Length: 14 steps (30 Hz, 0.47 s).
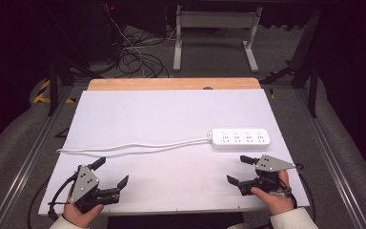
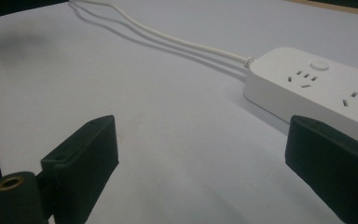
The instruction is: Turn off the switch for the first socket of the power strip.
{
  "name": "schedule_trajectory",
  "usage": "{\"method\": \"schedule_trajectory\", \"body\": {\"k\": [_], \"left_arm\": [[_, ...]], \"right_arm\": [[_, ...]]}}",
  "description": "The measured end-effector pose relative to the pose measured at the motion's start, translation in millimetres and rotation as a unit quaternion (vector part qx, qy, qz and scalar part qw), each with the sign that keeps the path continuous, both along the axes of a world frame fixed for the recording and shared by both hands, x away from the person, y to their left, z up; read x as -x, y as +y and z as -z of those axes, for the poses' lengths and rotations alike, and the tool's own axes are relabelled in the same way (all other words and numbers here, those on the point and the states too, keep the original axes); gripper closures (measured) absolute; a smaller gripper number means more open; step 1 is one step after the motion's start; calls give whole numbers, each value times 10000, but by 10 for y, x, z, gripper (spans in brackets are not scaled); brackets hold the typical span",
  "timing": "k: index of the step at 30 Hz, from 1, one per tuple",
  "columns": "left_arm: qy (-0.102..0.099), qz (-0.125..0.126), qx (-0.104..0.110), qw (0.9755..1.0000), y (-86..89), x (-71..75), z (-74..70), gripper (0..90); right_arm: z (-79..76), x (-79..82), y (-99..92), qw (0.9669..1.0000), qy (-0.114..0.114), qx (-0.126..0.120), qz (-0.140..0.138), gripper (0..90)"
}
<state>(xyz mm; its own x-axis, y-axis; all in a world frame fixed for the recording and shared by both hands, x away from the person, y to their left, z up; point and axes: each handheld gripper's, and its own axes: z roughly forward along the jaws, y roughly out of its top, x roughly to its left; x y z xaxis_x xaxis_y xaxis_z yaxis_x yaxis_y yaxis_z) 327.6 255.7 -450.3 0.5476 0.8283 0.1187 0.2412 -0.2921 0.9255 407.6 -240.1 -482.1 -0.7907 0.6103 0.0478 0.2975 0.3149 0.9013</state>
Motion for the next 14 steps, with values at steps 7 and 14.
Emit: {"method": "schedule_trajectory", "body": {"k": [7, 14], "left_arm": [[-27, -1, -43, 10000, 6, -9, 0, 90], [73, 22, 20, 10000, 16, -29, 12, 90]], "right_arm": [[-18, 6, -3, 10000, -77, 17, -1, 98], [-39, 18, 0, 9998, -163, 90, 37, 98]]}}
